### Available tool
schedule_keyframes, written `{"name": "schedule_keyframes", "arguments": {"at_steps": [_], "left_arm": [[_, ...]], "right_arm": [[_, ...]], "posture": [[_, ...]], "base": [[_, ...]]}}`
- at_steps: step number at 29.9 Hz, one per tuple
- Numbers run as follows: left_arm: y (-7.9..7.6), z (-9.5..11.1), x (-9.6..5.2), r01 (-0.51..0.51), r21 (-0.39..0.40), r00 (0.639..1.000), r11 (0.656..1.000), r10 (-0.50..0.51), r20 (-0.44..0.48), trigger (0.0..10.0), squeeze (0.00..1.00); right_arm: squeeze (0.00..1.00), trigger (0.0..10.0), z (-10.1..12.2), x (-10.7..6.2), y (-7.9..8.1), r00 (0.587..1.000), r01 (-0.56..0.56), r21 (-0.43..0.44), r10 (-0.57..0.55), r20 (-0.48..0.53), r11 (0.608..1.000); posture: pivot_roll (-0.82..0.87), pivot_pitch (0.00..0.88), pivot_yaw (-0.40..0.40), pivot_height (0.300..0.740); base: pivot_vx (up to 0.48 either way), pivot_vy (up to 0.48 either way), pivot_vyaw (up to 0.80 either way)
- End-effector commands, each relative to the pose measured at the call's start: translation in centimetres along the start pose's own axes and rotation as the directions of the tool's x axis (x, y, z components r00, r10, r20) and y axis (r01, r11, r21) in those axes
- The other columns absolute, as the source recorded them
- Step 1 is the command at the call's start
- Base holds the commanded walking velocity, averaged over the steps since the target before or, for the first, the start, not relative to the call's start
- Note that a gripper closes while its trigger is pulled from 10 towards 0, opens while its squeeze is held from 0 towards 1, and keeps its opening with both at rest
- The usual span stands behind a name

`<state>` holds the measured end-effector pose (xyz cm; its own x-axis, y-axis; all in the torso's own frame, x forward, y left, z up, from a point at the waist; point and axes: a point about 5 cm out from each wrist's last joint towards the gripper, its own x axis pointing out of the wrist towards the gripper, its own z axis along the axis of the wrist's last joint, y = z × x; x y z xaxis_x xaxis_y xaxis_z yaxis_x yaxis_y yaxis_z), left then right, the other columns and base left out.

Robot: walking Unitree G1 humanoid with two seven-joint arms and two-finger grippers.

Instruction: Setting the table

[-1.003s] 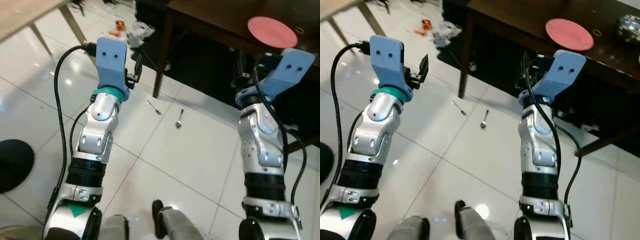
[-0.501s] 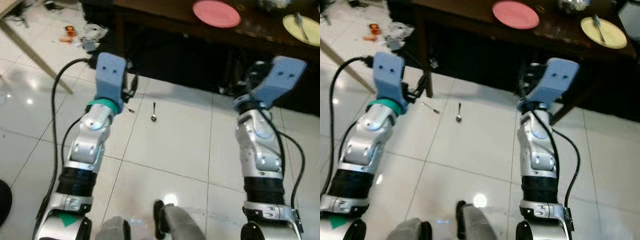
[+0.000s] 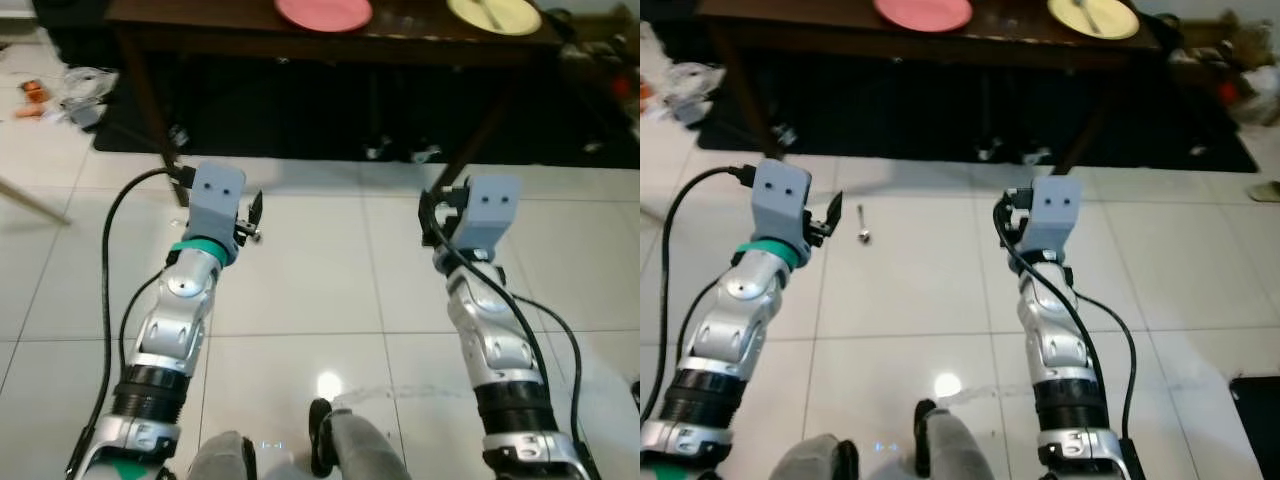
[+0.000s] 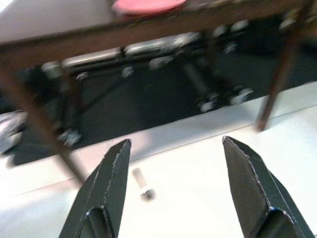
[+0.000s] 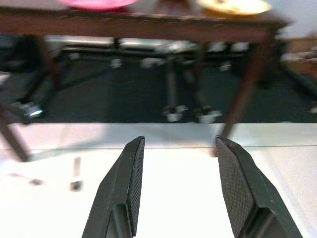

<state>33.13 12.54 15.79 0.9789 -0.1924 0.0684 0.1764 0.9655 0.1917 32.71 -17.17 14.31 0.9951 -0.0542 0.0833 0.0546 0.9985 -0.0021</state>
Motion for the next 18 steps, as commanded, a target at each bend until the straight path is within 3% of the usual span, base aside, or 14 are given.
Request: {"name": "schedule_keyframes", "arguments": {"at_steps": [1,3,10,16,18], "left_arm": [[0.1,-0.3,-0.1,-0.011,0.002,1.0,1.0,0.011,0.001,10.0,0.0],[0.3,-0.1,0.0,-0.025,-0.003,1.0,1.0,0.025,0.015,10.0,0.0],[0.1,0.5,0.2,0.026,0.017,0.998,1.0,-0.027,0.055,10.0,0.0],[-0.4,0.3,0.1,0.091,-0.006,0.995,0.996,-0.091,0.043,10.0,0.0],[-1.2,0.1,-0.2,0.154,0.028,0.987,0.988,-0.155,0.04,10.0,0.0]], "right_arm": [[0.0,10.0,-0.4,-0.3,-0.1,1.0,0.005,-0.005,-0.005,-0.005,1.0],[0.0,10.0,-0.1,-0.2,-0.1,1.0,0.009,0.022,-0.01,0.027,1.0],[0.0,10.0,2.6,0.1,0.2,0.982,0.012,0.095,-0.03,0.185,0.995],[0.0,10.0,3.2,0.5,0.2,0.979,0.014,0.098,-0.034,0.202,0.995],[0.0,10.0,3.2,0.6,0.3,0.979,0.012,0.101,-0.032,0.201,0.995]], "posture": [[0.14,0.11,-0.022,0.74],[0.14,0.111,-0.023,0.74],[0.14,0.112,-0.014,0.74],[0.17,0.114,-0.013,0.74],[0.18,0.119,-0.018,0.74]], "base": [[0.0,0.0,-0.8],[0.0,0.0,-0.63],[0.0,0.0,0.0],[0.0,0.0,0.0],[0.0,0.0,0.0]]}}
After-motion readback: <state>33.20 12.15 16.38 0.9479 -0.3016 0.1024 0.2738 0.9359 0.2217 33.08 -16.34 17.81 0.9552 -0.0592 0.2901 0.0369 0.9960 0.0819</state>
